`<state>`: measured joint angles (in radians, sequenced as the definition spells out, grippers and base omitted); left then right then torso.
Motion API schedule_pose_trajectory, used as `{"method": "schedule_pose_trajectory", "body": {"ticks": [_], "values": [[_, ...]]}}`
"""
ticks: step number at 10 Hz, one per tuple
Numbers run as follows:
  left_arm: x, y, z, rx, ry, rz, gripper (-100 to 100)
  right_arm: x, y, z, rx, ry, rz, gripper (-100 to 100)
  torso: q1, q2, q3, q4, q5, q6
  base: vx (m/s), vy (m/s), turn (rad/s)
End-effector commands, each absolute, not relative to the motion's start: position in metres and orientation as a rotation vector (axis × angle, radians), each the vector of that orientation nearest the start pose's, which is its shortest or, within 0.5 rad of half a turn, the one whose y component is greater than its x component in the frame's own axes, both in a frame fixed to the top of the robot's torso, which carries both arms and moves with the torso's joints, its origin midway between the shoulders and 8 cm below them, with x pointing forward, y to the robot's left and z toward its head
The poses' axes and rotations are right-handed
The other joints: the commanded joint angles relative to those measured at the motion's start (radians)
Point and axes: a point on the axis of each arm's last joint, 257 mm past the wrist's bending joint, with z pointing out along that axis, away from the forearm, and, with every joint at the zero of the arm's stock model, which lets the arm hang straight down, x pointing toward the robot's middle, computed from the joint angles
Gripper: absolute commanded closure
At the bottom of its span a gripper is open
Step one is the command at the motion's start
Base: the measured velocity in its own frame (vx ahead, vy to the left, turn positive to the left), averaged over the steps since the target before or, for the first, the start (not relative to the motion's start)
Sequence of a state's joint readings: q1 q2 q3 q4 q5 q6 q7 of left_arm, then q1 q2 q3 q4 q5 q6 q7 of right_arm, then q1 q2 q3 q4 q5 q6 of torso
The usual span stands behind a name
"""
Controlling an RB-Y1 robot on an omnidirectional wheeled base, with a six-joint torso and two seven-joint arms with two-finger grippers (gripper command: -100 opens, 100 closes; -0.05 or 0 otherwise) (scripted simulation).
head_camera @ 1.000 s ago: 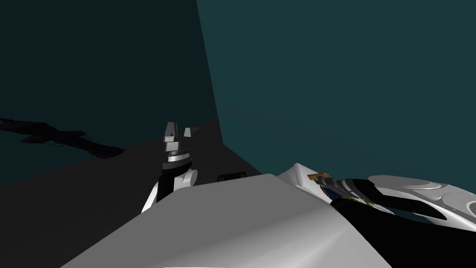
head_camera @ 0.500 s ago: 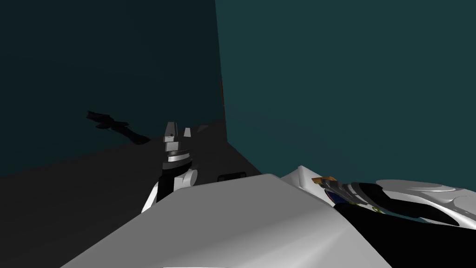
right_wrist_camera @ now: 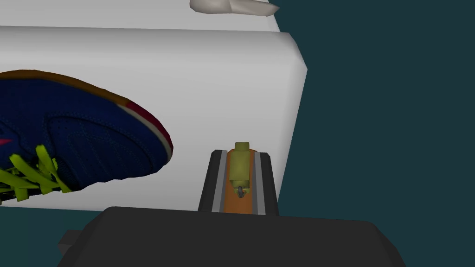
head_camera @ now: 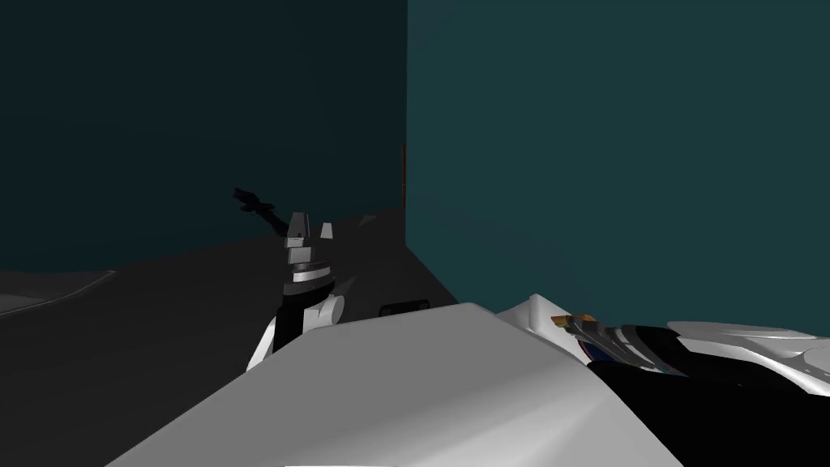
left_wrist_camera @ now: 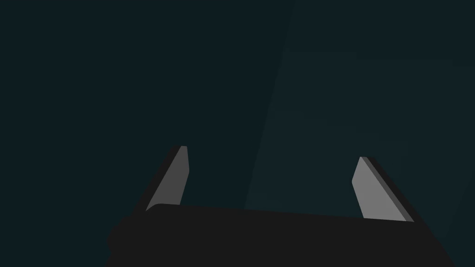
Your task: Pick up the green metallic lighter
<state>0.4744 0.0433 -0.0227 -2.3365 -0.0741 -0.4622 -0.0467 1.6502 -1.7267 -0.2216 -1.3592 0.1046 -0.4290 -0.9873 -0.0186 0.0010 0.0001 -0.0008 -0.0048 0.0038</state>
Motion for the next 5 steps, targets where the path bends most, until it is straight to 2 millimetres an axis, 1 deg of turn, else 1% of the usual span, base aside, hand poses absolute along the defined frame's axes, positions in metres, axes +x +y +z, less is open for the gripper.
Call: {"method": "schedule_pose_trajectory", "body": {"ticks": [1,2,3,4,5], "values": [[0.343,0.254,0.049,-0.531,0.669,-1.252,0,-0.003,-0.7,-0.297,1.513,2.523,-0.151,100,0.0,0.0,0.0,0.0,0.0,0.0,-0.159,0.03,0.328],[0.343,0.254,0.049,-0.531,0.669,-1.252,0,-0.013,-0.7,-0.296,1.56,2.505,-0.16,100,0.001,0.002,0.001,0.001,-0.001,-0.004,-0.164,0.042,0.374],[0.343,0.254,0.049,-0.531,0.669,-1.252,0,-0.015,-0.701,-0.296,1.592,2.479,-0.155,100,0.001,0.002,0.001,0.001,0.0,-0.004,-0.034,0.047,0.098],[0.343,0.254,0.049,-0.532,0.669,-1.252,0,-0.01,-0.7,-0.296,1.567,2.494,-0.153,100,0.001,-0.002,-0.001,0.0,0.0,-0.001,-0.011,0.013,-0.006],[0.343,0.254,0.049,-0.531,0.669,-1.252,0,-0.011,-0.7,-0.297,1.571,2.492,-0.153,0,-0.001,-0.004,-0.002,-0.001,0.0,-0.001,0.0,0.0,0.0]]}}
